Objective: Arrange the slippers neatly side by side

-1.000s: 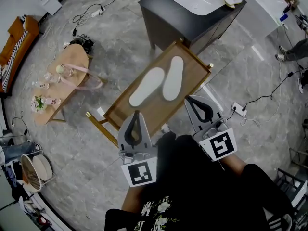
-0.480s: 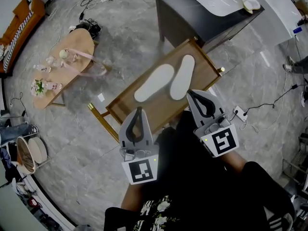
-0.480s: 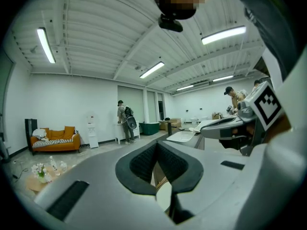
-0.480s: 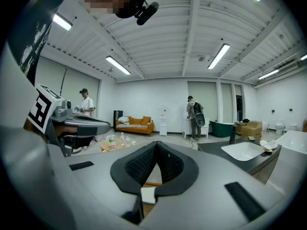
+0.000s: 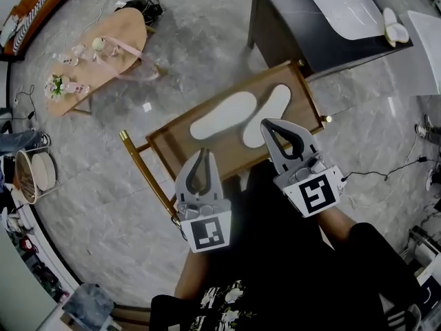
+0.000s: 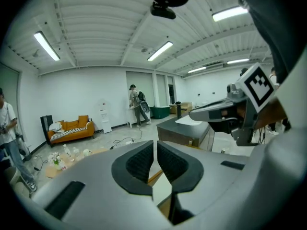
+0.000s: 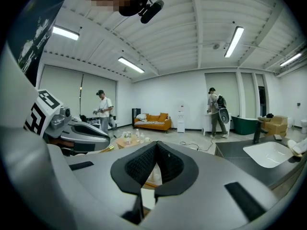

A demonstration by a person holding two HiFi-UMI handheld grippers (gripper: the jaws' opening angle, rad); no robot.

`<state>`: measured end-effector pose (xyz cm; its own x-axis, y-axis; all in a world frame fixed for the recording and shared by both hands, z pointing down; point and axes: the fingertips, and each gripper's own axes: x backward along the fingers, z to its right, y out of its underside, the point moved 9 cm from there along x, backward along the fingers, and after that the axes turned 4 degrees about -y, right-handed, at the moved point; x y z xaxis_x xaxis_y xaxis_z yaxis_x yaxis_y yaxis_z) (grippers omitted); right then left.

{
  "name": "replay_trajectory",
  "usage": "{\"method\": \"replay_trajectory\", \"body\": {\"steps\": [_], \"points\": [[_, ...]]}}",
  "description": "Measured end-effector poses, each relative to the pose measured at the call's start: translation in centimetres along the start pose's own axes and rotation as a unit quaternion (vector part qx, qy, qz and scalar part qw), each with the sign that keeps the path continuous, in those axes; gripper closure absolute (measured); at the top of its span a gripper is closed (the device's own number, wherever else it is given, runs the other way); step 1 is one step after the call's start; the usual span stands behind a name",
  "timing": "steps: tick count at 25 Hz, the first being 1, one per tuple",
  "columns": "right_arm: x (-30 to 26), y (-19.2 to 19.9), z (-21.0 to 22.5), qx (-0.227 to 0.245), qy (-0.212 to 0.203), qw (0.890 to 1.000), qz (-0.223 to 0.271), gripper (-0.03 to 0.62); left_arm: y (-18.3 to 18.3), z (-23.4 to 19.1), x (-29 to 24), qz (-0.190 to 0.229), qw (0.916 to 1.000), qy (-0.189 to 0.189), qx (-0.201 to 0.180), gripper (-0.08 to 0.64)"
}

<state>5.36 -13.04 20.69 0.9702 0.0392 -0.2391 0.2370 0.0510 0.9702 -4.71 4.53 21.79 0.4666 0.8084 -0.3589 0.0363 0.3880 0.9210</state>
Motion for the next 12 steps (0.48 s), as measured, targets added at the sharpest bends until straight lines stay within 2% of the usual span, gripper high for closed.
{"method": "replay_trajectory", "body": {"steps": [4,5,6,12], "points": [[-1.4,1.2,1.8,-0.014,-0.04,0.999,-0.021,0.594,0.2,1.4,-1.2,-0.045,0.9989,-0.008,0.005,0.554],[-1.9,1.5,2.2,-0.017,-0.051,0.998,-0.026,0.594,0.2,1.6,-1.5,-0.051,0.9986,-0.01,0.007,0.536],[-2.4,1.7,2.5,-0.02,-0.06,0.998,-0.03,0.594,0.1,1.8,-1.6,-0.056,0.9983,-0.01,0.008,0.488],[-4.0,4.2,3.6,-0.019,-0.095,0.993,-0.061,0.595,1.3,3.0,-2.4,-0.081,0.9961,-0.03,0.019,0.486]]}}
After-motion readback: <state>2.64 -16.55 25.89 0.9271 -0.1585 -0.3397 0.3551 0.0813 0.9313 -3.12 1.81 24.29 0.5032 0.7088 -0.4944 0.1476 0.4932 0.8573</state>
